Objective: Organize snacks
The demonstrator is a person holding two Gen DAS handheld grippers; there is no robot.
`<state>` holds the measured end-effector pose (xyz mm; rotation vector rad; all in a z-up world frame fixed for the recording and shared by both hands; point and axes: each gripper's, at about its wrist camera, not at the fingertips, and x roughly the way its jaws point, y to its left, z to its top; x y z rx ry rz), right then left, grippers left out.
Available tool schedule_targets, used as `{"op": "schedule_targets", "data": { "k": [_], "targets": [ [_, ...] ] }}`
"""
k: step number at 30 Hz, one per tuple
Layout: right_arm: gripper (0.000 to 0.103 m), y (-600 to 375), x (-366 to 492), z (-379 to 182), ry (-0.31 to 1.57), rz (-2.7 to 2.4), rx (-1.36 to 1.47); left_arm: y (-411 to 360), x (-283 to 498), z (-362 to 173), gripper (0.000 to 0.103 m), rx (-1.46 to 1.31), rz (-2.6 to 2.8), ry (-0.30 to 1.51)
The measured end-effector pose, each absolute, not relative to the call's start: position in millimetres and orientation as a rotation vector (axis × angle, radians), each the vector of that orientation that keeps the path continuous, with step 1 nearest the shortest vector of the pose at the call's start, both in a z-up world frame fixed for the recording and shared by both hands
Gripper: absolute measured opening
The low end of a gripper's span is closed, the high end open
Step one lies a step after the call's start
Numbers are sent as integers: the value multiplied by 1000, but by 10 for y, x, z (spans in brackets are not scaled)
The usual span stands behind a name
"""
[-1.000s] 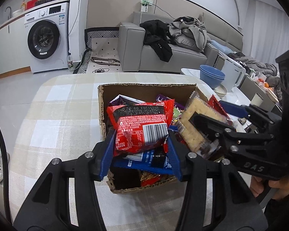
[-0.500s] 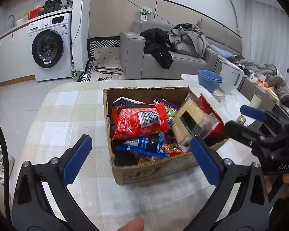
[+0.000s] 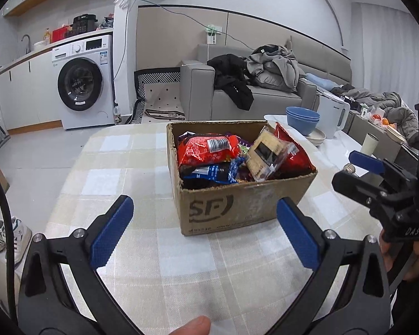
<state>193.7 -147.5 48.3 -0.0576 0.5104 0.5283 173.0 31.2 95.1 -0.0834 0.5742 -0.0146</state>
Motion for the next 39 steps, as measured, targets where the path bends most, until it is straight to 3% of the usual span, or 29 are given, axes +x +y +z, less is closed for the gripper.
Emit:
{"op": "schedule_targets", "data": {
  "k": [11,39],
  "targets": [
    [103,-1635,1796,286,463,506,-28,367,1281,704,102,-80,-28,557],
    [103,-1707,1595,46,369,493,-59,520,1379,528,102,-110,9,492]
  ]
}}
